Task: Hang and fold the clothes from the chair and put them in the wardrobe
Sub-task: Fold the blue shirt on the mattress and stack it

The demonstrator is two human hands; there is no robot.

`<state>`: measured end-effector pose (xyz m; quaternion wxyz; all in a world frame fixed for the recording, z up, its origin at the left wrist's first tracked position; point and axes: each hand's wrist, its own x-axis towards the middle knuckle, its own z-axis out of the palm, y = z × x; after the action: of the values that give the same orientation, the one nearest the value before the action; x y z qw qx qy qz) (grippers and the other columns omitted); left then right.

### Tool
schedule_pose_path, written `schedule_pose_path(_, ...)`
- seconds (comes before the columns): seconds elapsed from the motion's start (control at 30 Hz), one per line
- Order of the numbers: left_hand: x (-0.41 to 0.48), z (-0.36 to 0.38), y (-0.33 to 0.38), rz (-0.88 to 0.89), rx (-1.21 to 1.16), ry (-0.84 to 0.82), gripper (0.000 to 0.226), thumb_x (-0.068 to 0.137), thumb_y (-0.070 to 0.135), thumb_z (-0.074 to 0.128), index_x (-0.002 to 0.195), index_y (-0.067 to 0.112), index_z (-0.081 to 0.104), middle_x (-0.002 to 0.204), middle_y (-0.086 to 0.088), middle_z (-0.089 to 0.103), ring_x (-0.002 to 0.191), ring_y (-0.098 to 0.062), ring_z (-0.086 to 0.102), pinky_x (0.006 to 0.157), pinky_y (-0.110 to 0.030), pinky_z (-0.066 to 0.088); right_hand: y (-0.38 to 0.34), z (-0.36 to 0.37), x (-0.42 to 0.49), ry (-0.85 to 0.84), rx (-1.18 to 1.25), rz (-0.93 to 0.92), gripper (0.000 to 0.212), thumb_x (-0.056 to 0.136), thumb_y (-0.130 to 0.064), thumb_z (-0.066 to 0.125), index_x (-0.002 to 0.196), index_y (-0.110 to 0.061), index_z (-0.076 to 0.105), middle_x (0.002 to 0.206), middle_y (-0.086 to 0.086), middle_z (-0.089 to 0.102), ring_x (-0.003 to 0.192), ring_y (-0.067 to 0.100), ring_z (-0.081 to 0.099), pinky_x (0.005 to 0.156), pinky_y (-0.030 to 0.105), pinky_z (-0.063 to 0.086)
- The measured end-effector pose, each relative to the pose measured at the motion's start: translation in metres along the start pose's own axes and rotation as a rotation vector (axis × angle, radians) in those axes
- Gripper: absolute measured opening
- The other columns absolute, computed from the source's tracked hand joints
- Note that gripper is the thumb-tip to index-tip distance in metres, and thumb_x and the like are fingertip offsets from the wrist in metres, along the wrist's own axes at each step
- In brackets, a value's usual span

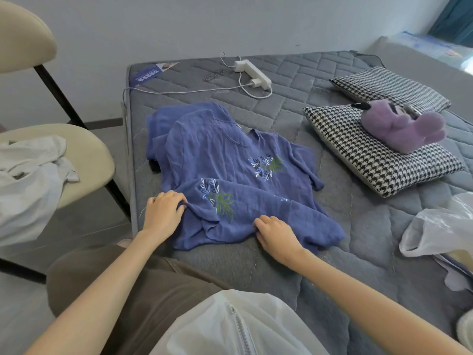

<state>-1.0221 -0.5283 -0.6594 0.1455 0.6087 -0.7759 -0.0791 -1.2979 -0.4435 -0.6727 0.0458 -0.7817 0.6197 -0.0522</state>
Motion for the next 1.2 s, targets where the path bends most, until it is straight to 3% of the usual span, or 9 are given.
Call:
schedule_pose_path(0.13, 0.01, -0.02, -0.007, -0.111, -0.301, 0.062, 0.012, 0.094, 0.012, 0.05, 0.094, 0.016, 0.06, 0.094, -0.005, 0.069, 0.093, -0.03, 0.062, 0.079, -0.039, 0.042, 0.02, -0.028, 0.014, 0.028, 0.462, 0.295, 0.016, 0.094, -0.015, 0.049, 0.099, -0.012, 0.064, 0.099, 0.007, 0.071, 0.098, 0.03, 0.063, 0.082, 0.037, 0.045)
schedule_pose_path(0.37, 0.03, -0.069, 0.013, -0.195, -0.625, 0.111, 0.015, 0.101, 0.013, 0.039, 0.096, 0.012, 0.053, 0.098, -0.006, 0.058, 0.093, -0.02, 0.052, 0.078, -0.029, 0.033, 0.051, -0.087, 0.031, 0.218, 0.782, 0.508, 0.017, 0.097, -0.003, 0.042, 0.097, -0.012, 0.057, 0.1, 0.004, 0.06, 0.099, 0.02, 0.055, 0.085, 0.028, 0.04)
schedule_pose_path(0.53, 0.031, -0.092, 0.027, -0.072, -0.693, 0.062, 0.007, 0.098, 0.024, 0.05, 0.1, 0.019, 0.054, 0.102, 0.004, 0.058, 0.102, -0.014, 0.054, 0.087, -0.028, 0.038, 0.042, -0.12, 0.017, 0.143, 0.603, 0.296, 0.032, 0.089, -0.04, 0.063, 0.102, -0.013, 0.051, 0.09, -0.004, 0.063, 0.079, 0.009, 0.055, 0.068, 0.026, 0.039)
schedule_pose_path(0.63, 0.025, -0.102, 0.016, 0.098, -0.565, -0.099, 0.044, 0.073, 0.055, 0.073, 0.109, 0.039, 0.052, 0.118, 0.012, 0.056, 0.111, -0.007, 0.05, 0.096, -0.029, 0.04, 0.043, -0.131, 0.005, 0.027, 0.3, 0.08, 0.07, 0.065, -0.059, 0.078, 0.116, -0.026, 0.044, 0.105, -0.015, 0.055, 0.09, 0.004, 0.054, 0.073, 0.029, 0.045)
schedule_pose_path(0.77, 0.019, -0.107, 0.001, 0.216, -0.32, -0.208, 0.088, 0.049, 0.067, 0.078, 0.126, 0.051, 0.038, 0.125, 0.002, 0.049, 0.111, -0.015, 0.046, 0.096, -0.036, 0.042, 0.054, -0.127, -0.001, 0.019, -0.032, 0.073, 0.056, 0.07, -0.021, 0.07, 0.116, -0.013, 0.039, 0.11, 0.006, 0.05, 0.098, 0.03, 0.055, 0.07, 0.041, 0.046)
schedule_pose_path(0.87, 0.014, -0.108, 0.002, 0.229, -0.406, -0.112, 0.066, 0.069, 0.035, 0.083, 0.124, 0.042, 0.046, 0.125, 0.006, 0.055, 0.114, -0.013, 0.05, 0.095, -0.031, 0.041, 0.062, -0.127, -0.006, 0.092, 0.022, 0.152, 0.031, 0.072, 0.002, 0.054, 0.098, -0.006, 0.039, 0.097, 0.011, 0.048, 0.088, 0.035, 0.05, 0.066, 0.043, 0.04)
schedule_pose_path(1.0, 0.013, -0.119, 0.003, 0.159, -0.474, -0.054, 0.028, 0.083, 0.003, 0.069, 0.088, 0.03, 0.061, 0.094, -0.002, 0.066, 0.093, -0.022, 0.062, 0.078, -0.029, 0.045, 0.075, -0.132, -0.014, 0.238, -0.015, 0.228, 0.026, 0.07, 0.012, 0.045, 0.087, -0.008, 0.04, 0.082, 0.013, 0.051, 0.087, 0.033, 0.044, 0.066, 0.046, 0.038)
schedule_pose_path(1.1, 0.008, -0.133, 0.015, 0.101, -0.587, -0.04, 0.024, 0.09, 0.002, 0.06, 0.081, 0.024, 0.059, 0.086, -0.006, 0.063, 0.08, -0.015, 0.058, 0.072, -0.022, 0.042, 0.083, -0.138, -0.017, 0.372, 0.037, 0.289, 0.023, 0.067, 0.012, 0.046, 0.072, -0.01, 0.041, 0.073, 0.011, 0.052, 0.077, 0.036, 0.05, 0.06, 0.043, 0.038)
schedule_pose_path(1.2, 0.006, -0.139, 0.026, -0.062, -0.94, -0.055, 0.015, 0.097, 0.012, 0.051, 0.092, 0.02, 0.063, 0.098, -0.007, 0.063, 0.096, -0.018, 0.057, 0.086, -0.03, 0.042, 0.088, -0.15, -0.018, 0.499, 0.21, 0.427, 0.022, 0.068, 0.012, 0.044, 0.067, -0.007, 0.054, 0.065, 0.011, 0.055, 0.068, 0.034, 0.05, 0.059, 0.037, 0.036)
